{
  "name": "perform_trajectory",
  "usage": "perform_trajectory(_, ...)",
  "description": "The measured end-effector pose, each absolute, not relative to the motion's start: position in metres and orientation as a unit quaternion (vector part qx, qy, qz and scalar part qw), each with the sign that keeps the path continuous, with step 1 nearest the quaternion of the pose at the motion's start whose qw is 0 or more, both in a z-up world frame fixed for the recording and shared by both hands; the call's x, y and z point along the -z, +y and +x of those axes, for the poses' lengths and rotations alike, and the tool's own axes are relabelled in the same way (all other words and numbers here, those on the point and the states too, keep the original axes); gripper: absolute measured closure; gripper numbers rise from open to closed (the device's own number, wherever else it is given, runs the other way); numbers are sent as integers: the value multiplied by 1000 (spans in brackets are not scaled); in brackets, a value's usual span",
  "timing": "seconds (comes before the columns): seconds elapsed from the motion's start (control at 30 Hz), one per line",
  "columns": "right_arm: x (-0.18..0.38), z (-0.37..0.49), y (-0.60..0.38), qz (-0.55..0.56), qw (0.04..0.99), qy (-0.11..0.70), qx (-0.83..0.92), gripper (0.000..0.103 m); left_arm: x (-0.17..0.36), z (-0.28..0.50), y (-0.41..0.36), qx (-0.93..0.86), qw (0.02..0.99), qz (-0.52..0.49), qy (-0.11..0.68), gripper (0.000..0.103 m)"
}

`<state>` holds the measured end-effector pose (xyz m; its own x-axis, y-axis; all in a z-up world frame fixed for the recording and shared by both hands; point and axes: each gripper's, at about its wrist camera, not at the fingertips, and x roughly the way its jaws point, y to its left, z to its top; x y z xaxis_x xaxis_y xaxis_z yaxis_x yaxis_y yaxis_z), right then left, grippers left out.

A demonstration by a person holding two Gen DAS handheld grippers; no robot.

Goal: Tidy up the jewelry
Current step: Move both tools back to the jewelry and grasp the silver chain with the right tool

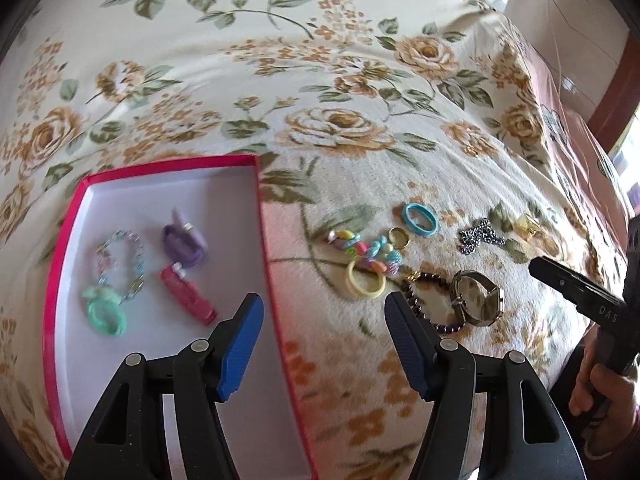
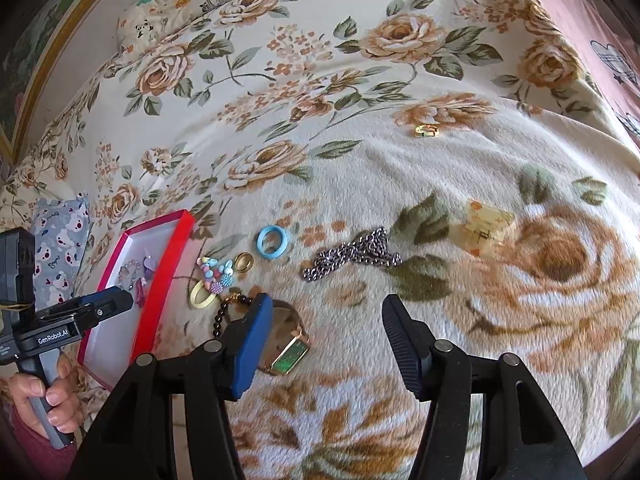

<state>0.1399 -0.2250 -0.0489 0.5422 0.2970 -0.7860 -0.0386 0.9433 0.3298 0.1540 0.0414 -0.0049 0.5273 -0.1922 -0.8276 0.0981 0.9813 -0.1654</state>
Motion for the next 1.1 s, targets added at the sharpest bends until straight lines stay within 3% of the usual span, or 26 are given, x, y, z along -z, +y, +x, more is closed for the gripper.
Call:
perform_trajectory(0.27,62,166,-225,125,861,483,-95,36,27,201,10,100,858,-18,503,40)
perform_trajectory(0.53,84,196,-213,77,852,509,-92,23,64,251,-8,99,840,-11,533,43)
perform_trajectory(0.63,97,205,-205,52,846,522,-91,23,77,261,-11,108,832,-12,545,58)
perform_trajectory(0.7,101,207,-200,40,849,520,-88,22,81,265,-13,115,832,-6,543,73)
perform_trajectory(0.77,103,209,-198,28,852,517,-78,35,82,267,-14,126,833,-6,539,83)
perform_trajectory(0.8,104,210,-198,24,853,517,-70,53,82,267,-14,129,835,-9,535,87)
perform_trajectory(0.87,103,212,-201,31,854,515,-65,77,81,267,-12,134,839,-14,527,90)
perform_trajectory(1.03,100,214,-204,53,856,510,-69,81,73,258,-4,140,847,-32,512,96)
perform_trajectory(1.07,98,212,-205,60,856,508,-73,90,70,256,-3,144,849,-38,507,96)
perform_trajectory(1.1,96,211,-206,67,856,507,-77,90,65,253,-1,146,852,-41,502,96)
